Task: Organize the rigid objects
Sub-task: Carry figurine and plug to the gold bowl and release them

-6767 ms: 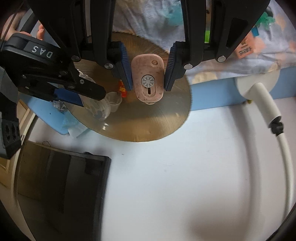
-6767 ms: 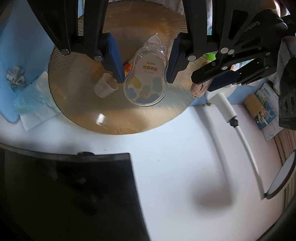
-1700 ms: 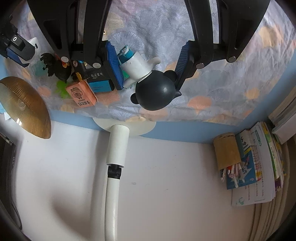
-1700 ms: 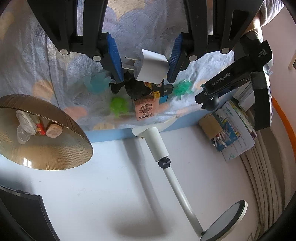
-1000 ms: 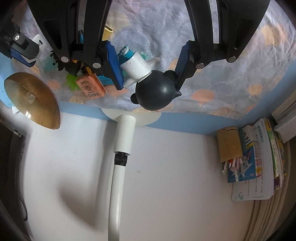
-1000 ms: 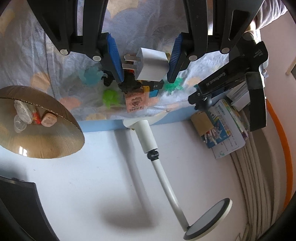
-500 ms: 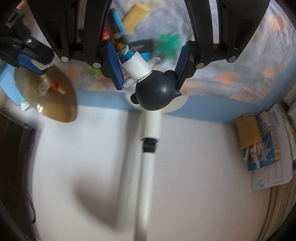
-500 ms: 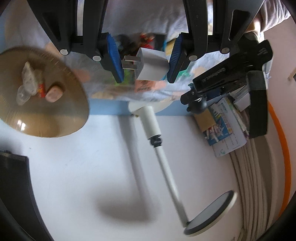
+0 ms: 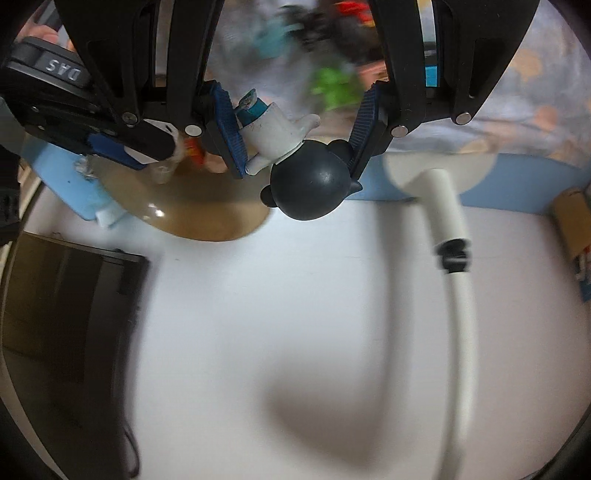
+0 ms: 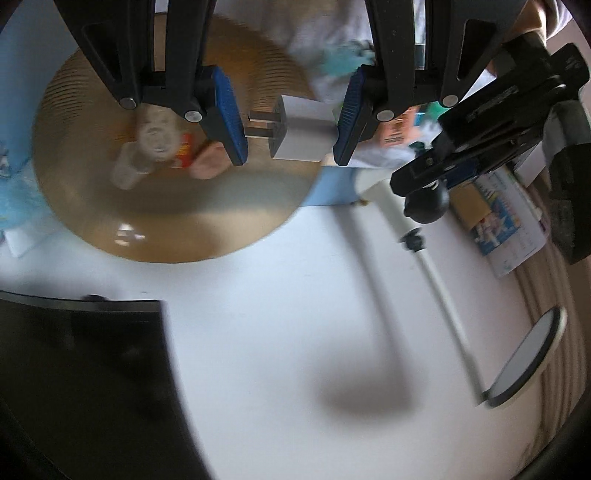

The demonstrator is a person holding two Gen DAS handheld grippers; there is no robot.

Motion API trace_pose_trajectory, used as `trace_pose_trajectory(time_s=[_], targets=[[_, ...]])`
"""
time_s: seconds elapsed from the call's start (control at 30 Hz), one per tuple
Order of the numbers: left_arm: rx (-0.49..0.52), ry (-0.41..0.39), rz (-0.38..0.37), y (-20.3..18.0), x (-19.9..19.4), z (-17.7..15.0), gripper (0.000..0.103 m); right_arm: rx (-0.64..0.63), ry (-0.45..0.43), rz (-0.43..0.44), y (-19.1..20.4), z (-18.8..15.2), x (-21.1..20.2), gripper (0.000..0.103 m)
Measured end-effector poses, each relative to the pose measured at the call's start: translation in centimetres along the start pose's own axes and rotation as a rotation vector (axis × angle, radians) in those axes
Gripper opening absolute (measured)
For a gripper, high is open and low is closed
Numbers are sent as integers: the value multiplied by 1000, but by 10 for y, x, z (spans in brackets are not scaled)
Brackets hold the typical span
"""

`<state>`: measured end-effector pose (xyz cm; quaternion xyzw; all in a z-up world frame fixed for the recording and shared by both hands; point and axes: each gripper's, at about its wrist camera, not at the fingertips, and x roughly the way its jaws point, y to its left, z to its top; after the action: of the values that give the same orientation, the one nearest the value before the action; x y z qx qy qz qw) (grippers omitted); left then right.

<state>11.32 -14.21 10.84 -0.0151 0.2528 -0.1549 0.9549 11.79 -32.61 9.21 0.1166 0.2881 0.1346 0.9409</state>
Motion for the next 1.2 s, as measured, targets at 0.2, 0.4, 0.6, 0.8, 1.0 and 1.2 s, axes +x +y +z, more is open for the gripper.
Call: trace_pose_trajectory(time_s=[0.2, 0.4, 0.6, 0.8, 1.0, 1.2], targets=[[32, 54, -52, -35, 20, 1, 52, 64, 12, -24, -40, 7, -4, 47], [100, 96, -71, -63, 32, -6, 52, 150, 3, -47, -73, 11, -12, 47], [138, 111, -87, -80, 38, -8, 52, 181, 2, -57, -89, 11, -13, 47], [104, 227, -226, -92, 52, -7, 102, 219, 20, -36, -89, 14, -6, 103], [132, 238, -271, -104, 39, -1, 102, 326, 7, 28, -91, 18, -20, 103], [143, 225, -212, -90, 23, 0, 102, 311, -13, 19, -75, 24, -39, 103]])
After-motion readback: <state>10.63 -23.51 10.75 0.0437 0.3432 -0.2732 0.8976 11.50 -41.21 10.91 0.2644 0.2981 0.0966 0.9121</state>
